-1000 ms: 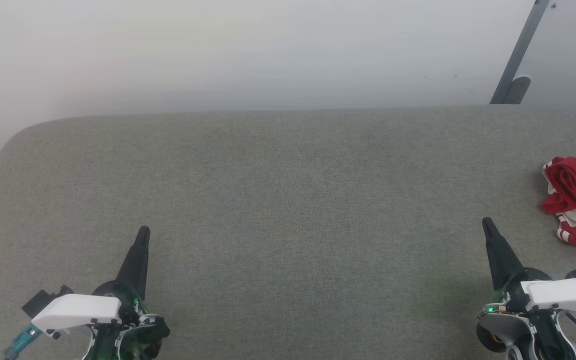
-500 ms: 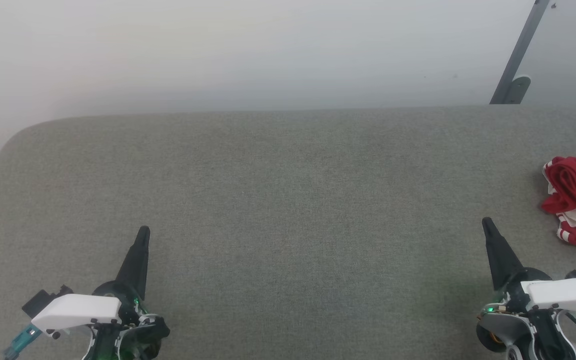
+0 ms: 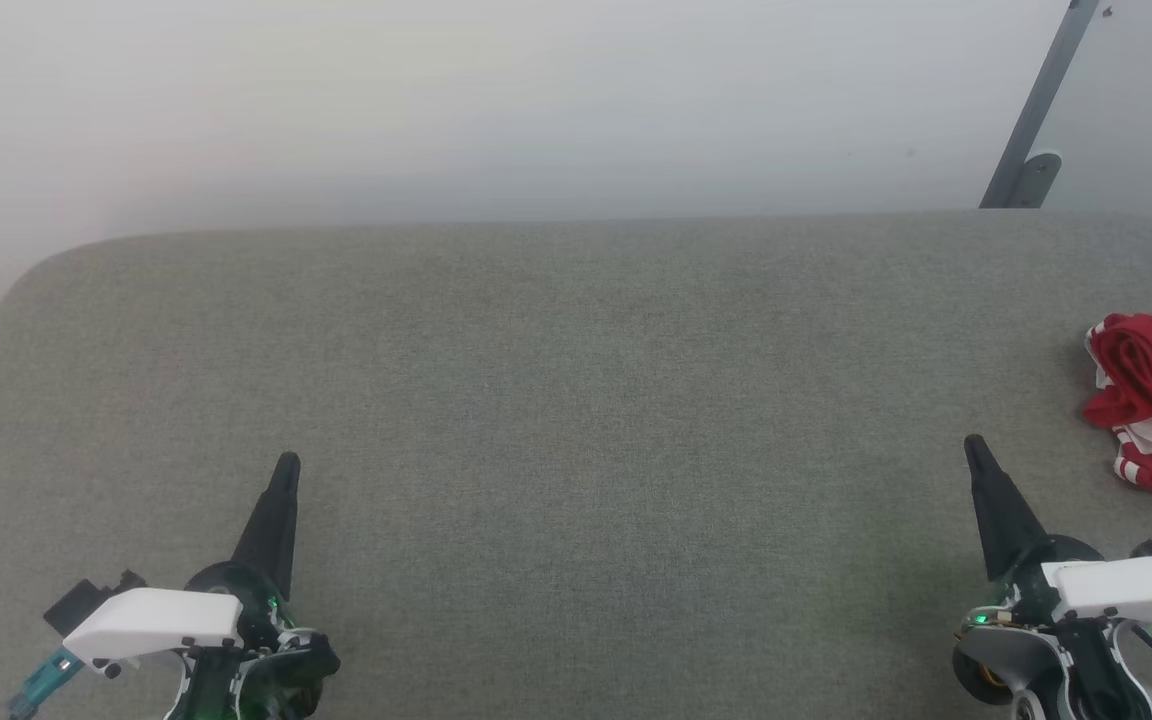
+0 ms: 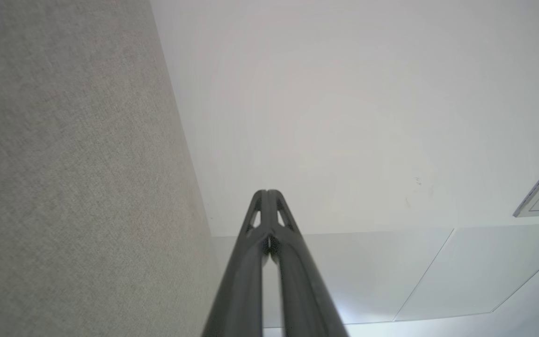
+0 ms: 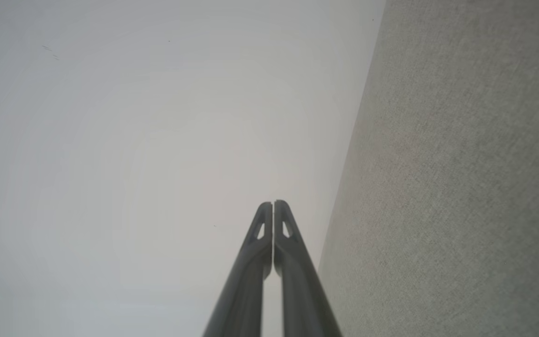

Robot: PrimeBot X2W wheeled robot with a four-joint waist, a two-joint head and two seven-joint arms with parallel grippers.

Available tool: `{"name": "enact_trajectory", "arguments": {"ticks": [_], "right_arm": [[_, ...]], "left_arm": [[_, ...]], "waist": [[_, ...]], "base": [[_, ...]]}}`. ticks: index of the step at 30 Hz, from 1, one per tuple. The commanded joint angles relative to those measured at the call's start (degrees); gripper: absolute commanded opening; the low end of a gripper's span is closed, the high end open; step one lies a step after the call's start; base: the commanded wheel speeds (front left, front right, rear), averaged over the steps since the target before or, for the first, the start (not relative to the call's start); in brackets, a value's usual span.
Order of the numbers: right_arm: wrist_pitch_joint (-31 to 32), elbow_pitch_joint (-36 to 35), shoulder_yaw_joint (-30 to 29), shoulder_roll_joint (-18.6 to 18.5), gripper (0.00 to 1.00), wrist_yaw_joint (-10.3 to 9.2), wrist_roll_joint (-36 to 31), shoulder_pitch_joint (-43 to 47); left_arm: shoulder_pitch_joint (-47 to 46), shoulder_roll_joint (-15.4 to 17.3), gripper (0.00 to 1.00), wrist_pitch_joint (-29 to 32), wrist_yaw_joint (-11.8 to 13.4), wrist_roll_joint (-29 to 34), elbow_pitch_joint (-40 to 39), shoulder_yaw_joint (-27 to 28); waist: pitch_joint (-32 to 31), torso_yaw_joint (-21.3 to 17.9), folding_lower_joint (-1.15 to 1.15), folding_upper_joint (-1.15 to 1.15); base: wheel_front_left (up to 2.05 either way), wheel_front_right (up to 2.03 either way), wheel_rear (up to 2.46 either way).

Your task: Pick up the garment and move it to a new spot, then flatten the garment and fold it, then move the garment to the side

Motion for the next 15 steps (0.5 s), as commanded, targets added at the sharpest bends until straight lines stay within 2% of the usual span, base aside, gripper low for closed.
{"name": "enact_trajectory", "arguments": {"ticks": [1, 15], "right_arm": [[0.18, 0.01, -0.02, 0.17, 0.0, 0.02, 0.17, -0.33], [0.17, 0.01, -0.04, 0.17, 0.0, 0.02, 0.16, -0.34]], "left_arm": [[-0.67, -0.04, 0.0, 0.2, -0.16, 0.09, 0.0, 0.21], [-0.68, -0.09, 0.0, 0.3, -0.16, 0.17, 0.01, 0.31]], "waist": [[0.0, 0.0, 0.0, 0.0], [0.0, 0.0, 0.0, 0.0]], "base": [[0.0, 0.0, 0.0], [0.0, 0.0, 0.0]]}}
